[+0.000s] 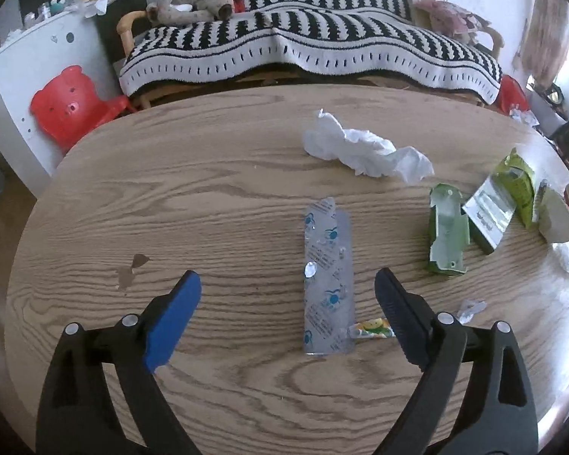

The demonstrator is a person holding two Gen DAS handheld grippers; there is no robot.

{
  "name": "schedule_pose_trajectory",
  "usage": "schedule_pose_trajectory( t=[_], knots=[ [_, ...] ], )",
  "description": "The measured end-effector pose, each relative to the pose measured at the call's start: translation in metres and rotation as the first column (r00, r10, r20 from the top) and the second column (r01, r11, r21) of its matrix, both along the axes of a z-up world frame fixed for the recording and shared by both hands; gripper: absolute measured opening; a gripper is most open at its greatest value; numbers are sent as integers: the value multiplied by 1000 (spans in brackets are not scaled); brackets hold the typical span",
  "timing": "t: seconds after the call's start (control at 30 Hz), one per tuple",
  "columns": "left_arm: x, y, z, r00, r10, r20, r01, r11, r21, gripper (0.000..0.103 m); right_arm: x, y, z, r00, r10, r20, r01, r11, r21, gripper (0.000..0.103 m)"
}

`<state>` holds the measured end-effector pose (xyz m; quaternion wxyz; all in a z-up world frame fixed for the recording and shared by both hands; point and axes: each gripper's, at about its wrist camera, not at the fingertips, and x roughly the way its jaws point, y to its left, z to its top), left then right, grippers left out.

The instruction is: Collect trash

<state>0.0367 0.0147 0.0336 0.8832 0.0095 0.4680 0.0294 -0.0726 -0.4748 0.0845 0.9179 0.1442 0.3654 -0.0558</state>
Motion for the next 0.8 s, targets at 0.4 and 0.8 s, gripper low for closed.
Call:
schedule_pose_trajectory(
  t=[0.4,0.8],
  knots=[
    [26,-3,-26,990,-100,-104,97,995,-38,16,29,25,-31,991,82,-102,-85,996,-27,10],
    [17,1,11,997,-71,40,72,997,-26,16,15,19,-4,998,52,-33,-54,997,-63,5]
  ],
)
